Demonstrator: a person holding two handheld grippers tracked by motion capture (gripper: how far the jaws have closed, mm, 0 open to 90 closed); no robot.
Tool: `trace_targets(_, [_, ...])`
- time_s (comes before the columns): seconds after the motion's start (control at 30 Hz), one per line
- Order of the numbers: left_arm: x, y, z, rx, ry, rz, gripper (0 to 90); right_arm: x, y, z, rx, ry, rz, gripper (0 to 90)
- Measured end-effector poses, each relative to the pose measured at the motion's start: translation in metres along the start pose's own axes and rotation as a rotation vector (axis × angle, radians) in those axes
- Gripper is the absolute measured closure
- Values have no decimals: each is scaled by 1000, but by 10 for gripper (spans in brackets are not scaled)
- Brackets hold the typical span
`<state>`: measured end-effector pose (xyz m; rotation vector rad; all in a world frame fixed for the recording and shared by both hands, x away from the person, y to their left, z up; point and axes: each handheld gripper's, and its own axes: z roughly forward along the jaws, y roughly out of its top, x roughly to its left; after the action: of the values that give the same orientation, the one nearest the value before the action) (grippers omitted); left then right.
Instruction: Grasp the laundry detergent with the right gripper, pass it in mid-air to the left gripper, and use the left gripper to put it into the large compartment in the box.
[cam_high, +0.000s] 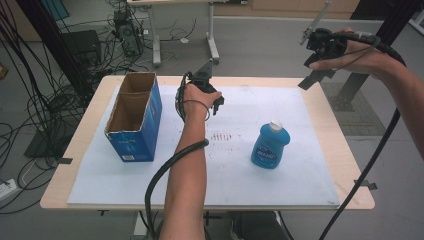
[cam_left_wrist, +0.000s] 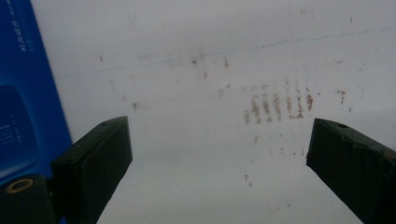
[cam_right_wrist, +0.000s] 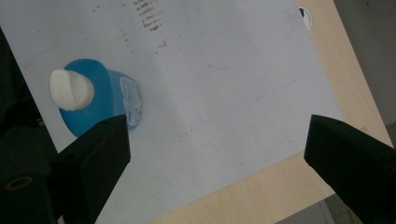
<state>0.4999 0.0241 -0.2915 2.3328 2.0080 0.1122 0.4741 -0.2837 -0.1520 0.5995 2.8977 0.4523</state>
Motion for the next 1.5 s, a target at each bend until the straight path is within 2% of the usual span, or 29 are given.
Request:
trace_targets(0.17, [-3,-2,-2,-4,1,5,72,2,-19,3,-28,15,19,69])
trace_targets(0.2, [-4,-3,-3,-5,0,9,72,4,-27,4,-37,19,25,68])
trace_targets(0.23, [-4,-3,-3,-5,0,9,71,4,-27,4,-37,19,25,68])
trace_targets(0.47, [-3,-7,-5,-7,6,5,71,11,-56,14,-103,54,37,61])
trace_targets(0.7, [-3,-9,-5,-8,6,5,72,18,-70,24,-146,81,37,55])
trace_targets(0.77, [-2,-9,-4,-6,9,11,71,22,-76,32,-160,100,22,49])
trace_targets(1.0, [-3,-9,-3,-3,10,16,71,30,-93,50,-182,122,19,43])
trace_targets(1.07, [-3,-9,-3,-3,12,15,71,31,-96,52,-188,121,21,42])
trace_targets(1.27, [-2,-11,-3,-3,16,20,71,42,-112,65,-258,130,17,40])
trace_targets(1.5, [-2,-12,-2,-4,19,22,70,54,-125,77,-296,130,32,32])
